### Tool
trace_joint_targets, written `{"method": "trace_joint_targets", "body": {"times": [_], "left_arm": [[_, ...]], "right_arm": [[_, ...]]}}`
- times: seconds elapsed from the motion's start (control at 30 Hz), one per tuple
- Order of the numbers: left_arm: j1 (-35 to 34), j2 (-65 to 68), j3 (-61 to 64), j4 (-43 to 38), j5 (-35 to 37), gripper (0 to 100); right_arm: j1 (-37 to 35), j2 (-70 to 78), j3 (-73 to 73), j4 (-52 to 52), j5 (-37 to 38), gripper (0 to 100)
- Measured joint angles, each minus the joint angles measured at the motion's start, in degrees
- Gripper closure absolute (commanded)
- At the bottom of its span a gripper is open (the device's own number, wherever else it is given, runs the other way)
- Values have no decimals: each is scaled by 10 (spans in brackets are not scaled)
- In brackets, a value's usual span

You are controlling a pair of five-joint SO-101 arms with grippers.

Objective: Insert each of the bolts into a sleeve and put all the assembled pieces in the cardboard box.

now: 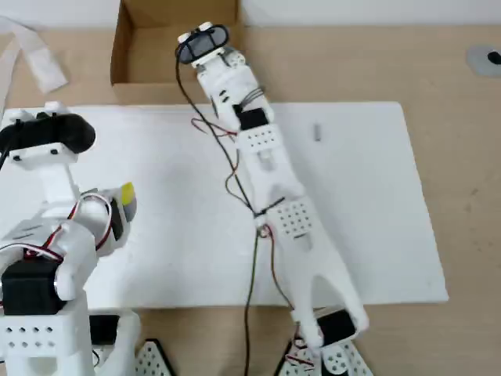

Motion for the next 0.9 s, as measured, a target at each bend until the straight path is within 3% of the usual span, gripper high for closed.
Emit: {"method": "trace_joint_targets", "body": {"times": [0.17,0.33,0.4,0.53,0.9], "left_arm": [[-6,-14,1,0,0,824],[-11,-54,13,0,-11,829],[-11,-63,28,0,-33,829],[-11,-92,53,0,-69,829],[-15,-218,176,-41,-78,829]], "right_arm": [[-1,0,-9,-1,12,753],[-1,-1,-25,37,12,758],[-1,-7,-25,73,10,805],[-1,-76,-25,199,-40,988],[-2,-402,-26,648,-83,989]]}}
